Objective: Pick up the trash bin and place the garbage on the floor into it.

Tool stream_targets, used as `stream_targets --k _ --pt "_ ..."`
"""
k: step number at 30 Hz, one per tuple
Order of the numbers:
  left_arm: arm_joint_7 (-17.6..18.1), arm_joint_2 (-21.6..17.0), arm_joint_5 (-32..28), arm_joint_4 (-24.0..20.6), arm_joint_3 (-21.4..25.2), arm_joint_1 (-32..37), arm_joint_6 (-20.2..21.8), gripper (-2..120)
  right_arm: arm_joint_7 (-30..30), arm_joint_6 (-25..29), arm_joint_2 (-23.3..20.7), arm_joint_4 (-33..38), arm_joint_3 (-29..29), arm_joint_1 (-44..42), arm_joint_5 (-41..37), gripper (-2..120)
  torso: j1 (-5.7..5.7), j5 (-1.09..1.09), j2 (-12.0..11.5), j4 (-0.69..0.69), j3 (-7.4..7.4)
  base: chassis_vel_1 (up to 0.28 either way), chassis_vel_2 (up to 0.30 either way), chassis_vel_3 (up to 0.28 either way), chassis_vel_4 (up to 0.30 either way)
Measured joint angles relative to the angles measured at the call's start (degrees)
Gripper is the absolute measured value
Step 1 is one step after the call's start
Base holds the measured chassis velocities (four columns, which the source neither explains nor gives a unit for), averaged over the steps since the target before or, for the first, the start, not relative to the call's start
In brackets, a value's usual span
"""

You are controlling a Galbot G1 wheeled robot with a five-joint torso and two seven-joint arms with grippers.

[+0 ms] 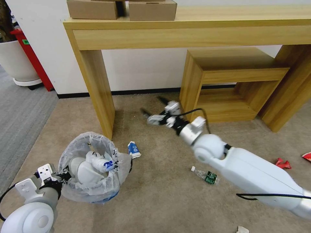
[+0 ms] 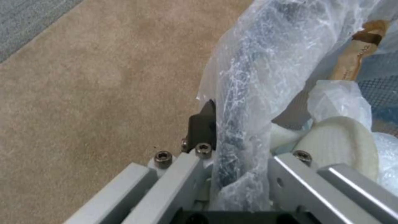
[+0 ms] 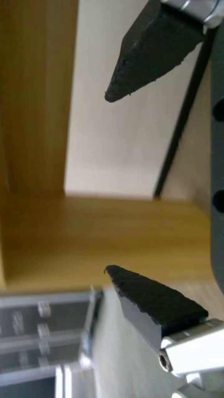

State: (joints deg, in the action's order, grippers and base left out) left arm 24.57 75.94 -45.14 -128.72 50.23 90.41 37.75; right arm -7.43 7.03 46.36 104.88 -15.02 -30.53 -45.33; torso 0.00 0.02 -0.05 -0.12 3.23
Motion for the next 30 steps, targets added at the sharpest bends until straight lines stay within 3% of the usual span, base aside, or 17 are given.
stream_targets --k 2,5,6,14,23,30 --pt "-0.21 0.02 0.46 -0.15 0.13 0.33 -0.15 1 -1.70 -0.83 -0.46 1.35 5.32 -3.52 0.39 100 0.00 -0.02 0.00 -0.03 0.00 0.000 0.000 0.000 0.000" --pt "-0.58 0.36 1.18 -0.57 0.65 1.13 -0.48 1 -3.37 -0.93 -0.21 1.74 8.28 -5.55 1.41 100 0.00 -0.01 0.00 -0.03 0.00 0.000 0.000 0.000 0.000" --pt "-0.70 0.67 1.67 -1.16 1.11 1.92 -0.79 1 -4.47 -0.94 0.27 2.13 11.61 -8.24 3.19 100 0.00 0.00 0.00 0.03 0.00 0.000 0.000 0.000 0.000" --pt "-0.93 0.84 2.55 -1.86 1.23 2.75 -0.95 1 -10.62 -3.97 0.32 4.85 23.40 -20.60 5.69 100 0.00 0.00 0.00 -0.01 0.00 0.000 0.000 0.000 0.000" --pt "-1.06 0.71 4.31 -2.12 0.94 3.11 -1.06 1 -15.91 -7.54 0.87 6.49 32.51 -28.70 6.86 100 0.00 -0.01 0.00 -0.01 0.00 0.000 0.000 0.000 0.000" --pt "-1.87 0.17 6.40 -1.69 0.79 3.50 -1.46 1 -18.61 -8.20 4.23 7.26 38.15 -35.14 10.21 100 0.00 -0.02 0.00 0.00 0.00 0.000 0.000 0.000 0.000"
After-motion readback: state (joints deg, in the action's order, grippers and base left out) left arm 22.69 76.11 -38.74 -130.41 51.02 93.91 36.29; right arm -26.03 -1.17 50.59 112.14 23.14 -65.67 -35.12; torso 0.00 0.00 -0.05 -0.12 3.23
